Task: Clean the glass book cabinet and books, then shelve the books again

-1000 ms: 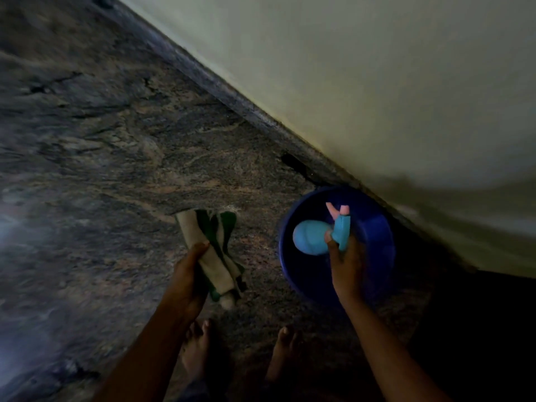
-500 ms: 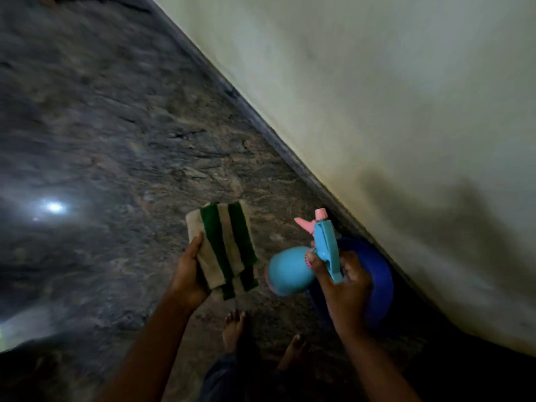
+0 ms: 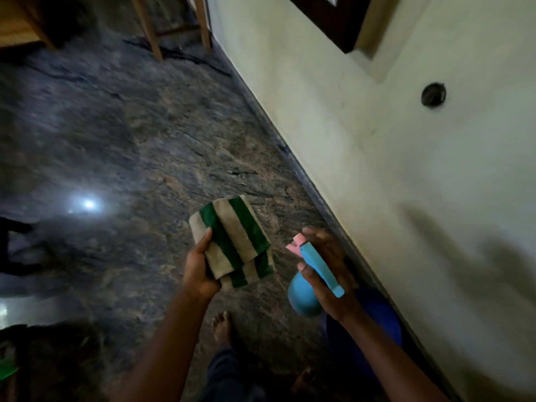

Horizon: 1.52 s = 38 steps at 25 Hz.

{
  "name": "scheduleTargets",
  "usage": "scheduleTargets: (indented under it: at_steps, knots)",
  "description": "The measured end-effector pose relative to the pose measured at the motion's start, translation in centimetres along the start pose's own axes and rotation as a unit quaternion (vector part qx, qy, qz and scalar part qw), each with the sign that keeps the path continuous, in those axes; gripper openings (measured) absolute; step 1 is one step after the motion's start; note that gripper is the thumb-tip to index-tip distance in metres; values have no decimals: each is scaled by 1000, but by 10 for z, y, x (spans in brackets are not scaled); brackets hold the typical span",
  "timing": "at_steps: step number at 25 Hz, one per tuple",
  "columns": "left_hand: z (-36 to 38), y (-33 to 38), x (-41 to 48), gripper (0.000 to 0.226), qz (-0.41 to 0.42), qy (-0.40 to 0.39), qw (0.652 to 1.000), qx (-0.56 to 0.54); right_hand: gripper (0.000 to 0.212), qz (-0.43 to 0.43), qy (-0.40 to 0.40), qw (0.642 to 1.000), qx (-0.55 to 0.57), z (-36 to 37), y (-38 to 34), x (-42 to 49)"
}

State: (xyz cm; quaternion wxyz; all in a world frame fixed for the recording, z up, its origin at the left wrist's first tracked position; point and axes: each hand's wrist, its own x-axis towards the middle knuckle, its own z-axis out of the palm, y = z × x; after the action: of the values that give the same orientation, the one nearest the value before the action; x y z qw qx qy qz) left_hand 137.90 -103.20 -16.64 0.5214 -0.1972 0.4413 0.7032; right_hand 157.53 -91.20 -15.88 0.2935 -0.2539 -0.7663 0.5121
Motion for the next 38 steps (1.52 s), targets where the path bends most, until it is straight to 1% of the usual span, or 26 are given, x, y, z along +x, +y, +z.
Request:
scheduleTargets:
  at_steps: [2, 3, 4, 5, 6, 8, 13, 16, 19, 21, 23, 24, 26, 29, 31, 32, 34, 35, 36, 38]
  knots:
    - [3, 28, -7, 78, -5, -34, 999, -23, 45, 32, -46, 998, 29, 16, -16, 15]
    - [2, 46, -9, 79, -7, -60, 998, -33, 46, 50, -63, 996, 32, 27, -28, 26]
    - [-1, 61, -10, 66, -5, -76, 996, -36, 44, 46, -76, 996, 15, 35, -40, 35]
    - [-4, 78, -11, 48, -2, -83, 996, -38, 41, 24, -98, 995, -10, 44, -51, 47]
    - [-7, 92, -11, 39, 2, -87, 995, -41, 38, 0, -123, 992, -35, 54, -61, 58]
    - [-14, 116, -8, 41, 5, -108, 993, -44, 34, -23, -172, 983, -63, 71, -72, 80]
    - [-10, 147, 6, 45, 2, -130, 988, -78, 33, 21, -231, 972, -36, 102, -81, 122]
    - [-1, 163, 25, 48, 15, -139, 985, -97, 31, 8, -232, 972, -45, 111, -81, 150]
    - [14, 180, 43, 53, 22, -143, 985, -90, 40, 12, -223, 974, -36, 107, -81, 180]
    - [28, 195, 54, 52, 35, -143, 985, -95, 33, 26, -228, 972, -40, 98, -82, 202]
    - [40, 208, 63, 48, 44, -141, 984, -100, 28, 39, -254, 966, -20, 91, -81, 220]
    - [46, 214, 66, 46, 47, -139, 984, -99, 31, 41, -272, 961, -10, 91, -81, 227]
    - [54, 222, 73, 44, 58, -136, 984, -98, 35, 7, -287, 958, -18, 97, -79, 241]
    - [60, 232, 82, 44, 81, -138, 981, -108, 44, -51, -267, 961, -39, 109, -81, 261]
    - [61, 241, 87, 45, 87, -131, 981, -116, 55, -48, -253, 965, -47, 108, -77, 273]
    - [61, 245, 89, 46, 90, -128, 980, -119, 54, -23, -248, 968, -42, 104, -74, 279]
    - [62, 253, 94, 48, 95, -125, 980, -124, 35, 32, -257, 966, -12, 98, -71, 286]
    - [63, 258, 96, 49, 97, -124, 980, -122, 29, 33, -261, 965, -4, 98, -71, 290]
    - [65, 263, 98, 48, 98, -122, 981, -113, 30, 17, -260, 965, -3, 100, -71, 292]
    - [67, 272, 103, 48, 108, -121, 982, -94, 46, -13, -249, 968, -28, 108, -67, 295]
